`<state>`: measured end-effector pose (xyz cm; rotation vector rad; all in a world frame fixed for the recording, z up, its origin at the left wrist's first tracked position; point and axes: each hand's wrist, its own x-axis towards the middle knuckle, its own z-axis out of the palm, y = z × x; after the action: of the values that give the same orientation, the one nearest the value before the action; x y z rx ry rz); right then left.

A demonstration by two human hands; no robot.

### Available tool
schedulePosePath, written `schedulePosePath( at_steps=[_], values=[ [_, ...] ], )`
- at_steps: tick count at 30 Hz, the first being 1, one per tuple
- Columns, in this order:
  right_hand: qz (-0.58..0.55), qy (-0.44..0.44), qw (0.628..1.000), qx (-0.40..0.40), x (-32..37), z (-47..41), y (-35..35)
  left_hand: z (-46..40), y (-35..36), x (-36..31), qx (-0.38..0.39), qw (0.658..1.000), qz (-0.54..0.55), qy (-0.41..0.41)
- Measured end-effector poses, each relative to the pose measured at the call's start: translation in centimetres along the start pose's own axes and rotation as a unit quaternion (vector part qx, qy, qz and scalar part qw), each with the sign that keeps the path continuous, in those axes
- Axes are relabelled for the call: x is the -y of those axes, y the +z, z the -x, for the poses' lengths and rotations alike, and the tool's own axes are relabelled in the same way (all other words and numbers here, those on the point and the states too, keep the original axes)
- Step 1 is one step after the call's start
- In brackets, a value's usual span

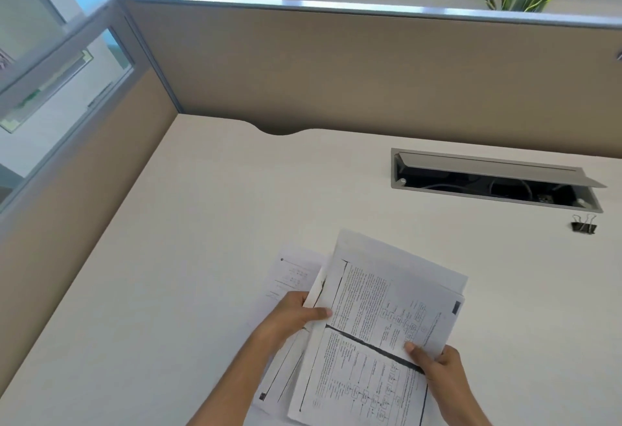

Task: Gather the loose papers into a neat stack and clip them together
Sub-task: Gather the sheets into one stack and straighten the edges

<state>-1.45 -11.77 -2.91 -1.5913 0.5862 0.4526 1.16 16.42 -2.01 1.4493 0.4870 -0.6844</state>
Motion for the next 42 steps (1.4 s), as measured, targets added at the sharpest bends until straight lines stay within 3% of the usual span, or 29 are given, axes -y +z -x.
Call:
schedulePosePath(
  at_steps=[5, 10, 16, 21, 26, 30, 36, 39, 42],
  values=[
    [-0.013, -0.021, 1.0, 0.003, 0.5, 1.1, 0.7, 1.9, 1.9, -1.2, 0.021, 0.998, -0.012, 0.062],
    [-0.051, -0.097, 0.993, -0.031, 2.7, 2.3, -0.1, 3.9, 3.3, -2.7, 0.047, 0.987, -0.001, 0.154],
    [-0.095, -0.166, 0.982, 0.0, 6.0, 2.9, -2.3, 5.9, 5.1, -3.4, 0.041, 0.963, -0.001, 0.265],
    [-0.01, -0.23, 0.973, 0.02, 7.2, 3.7, -3.4, 7.7, 5.8, -5.0, 0.026, 0.934, 0.03, 0.356],
    [-0.04, -0.244, 0.969, -0.023, 7.1, 4.1, -2.3, 7.7, 5.1, -4.4, -0.059, 0.946, 0.039, 0.315],
    [-0.045, -0.208, 0.977, 0.002, 5.8, 3.7, -0.9, 7.3, 5.0, -3.4, -0.122, 0.956, 0.044, 0.262],
    [-0.006, -0.222, 0.975, 0.009, 6.7, 4.3, 0.7, 6.2, 4.5, -2.3, -0.111, 0.966, 0.056, 0.226],
    [0.006, -0.224, 0.975, -0.009, 7.6, 4.3, 1.0, 5.0, 2.4, -2.4, -0.047, 0.972, -0.06, 0.223],
    [0.005, -0.221, 0.974, -0.038, 7.7, 3.9, 0.6, 2.5, -0.5, -2.3, -0.106, 0.944, -0.232, 0.208]
  ],
)
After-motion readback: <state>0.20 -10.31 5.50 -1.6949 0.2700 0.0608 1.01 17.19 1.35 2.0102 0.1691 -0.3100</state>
